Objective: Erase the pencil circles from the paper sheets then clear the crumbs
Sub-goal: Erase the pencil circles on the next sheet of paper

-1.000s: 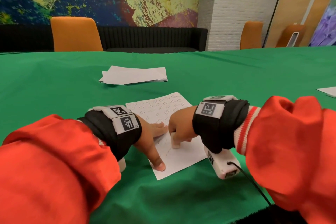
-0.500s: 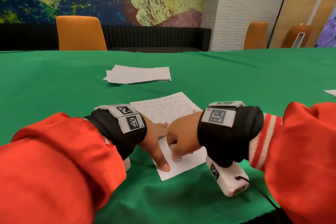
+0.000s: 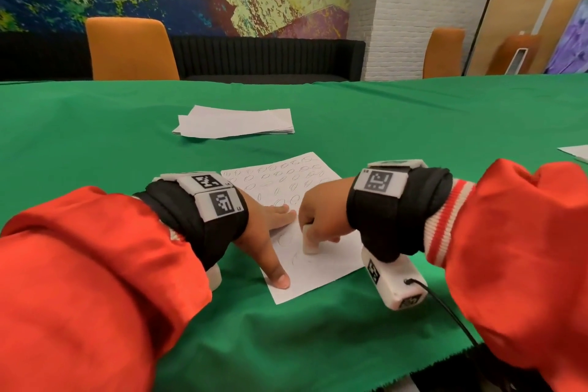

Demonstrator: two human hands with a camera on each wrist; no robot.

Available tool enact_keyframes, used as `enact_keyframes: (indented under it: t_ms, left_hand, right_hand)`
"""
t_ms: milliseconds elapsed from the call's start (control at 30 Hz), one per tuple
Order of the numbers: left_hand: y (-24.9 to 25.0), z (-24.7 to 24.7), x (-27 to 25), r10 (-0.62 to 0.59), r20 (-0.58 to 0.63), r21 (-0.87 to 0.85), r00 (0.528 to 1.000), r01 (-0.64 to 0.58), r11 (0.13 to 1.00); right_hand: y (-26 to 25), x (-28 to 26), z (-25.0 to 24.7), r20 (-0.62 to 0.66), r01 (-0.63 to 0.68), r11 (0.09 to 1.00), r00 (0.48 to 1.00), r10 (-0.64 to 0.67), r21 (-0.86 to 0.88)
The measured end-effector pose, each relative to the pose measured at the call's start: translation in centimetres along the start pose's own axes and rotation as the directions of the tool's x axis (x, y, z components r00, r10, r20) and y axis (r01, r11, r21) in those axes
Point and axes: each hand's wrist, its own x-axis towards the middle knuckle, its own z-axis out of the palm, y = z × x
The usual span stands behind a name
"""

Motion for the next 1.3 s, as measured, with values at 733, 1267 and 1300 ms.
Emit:
enact_keyframes:
  t_ms: [733, 1267, 1300]
  left_hand:
    - [0.5, 0.1, -0.4, 0.021, -0.032, -0.047, 0.999, -0.022, 0.999]
    - [0.7, 0.2, -0.6, 0.086, -0.087, -0.211, 0.993, -0.103, 0.972]
    - [0.6, 0.2, -0.6, 0.075, -0.087, -0.198, 0.993, -0.091, 0.976]
  right_hand:
    - [-0.6, 0.4, -0.1, -0.009, 0.018, 1.0, 1.0, -0.018, -0.022]
    - [-1.2, 0.8, -0.4, -0.007, 0.017, 1.0, 1.0, -0.017, 0.015]
    - [-0.9, 0.8, -0.6, -0.023, -0.009, 1.0, 1.0, 0.009, 0.002]
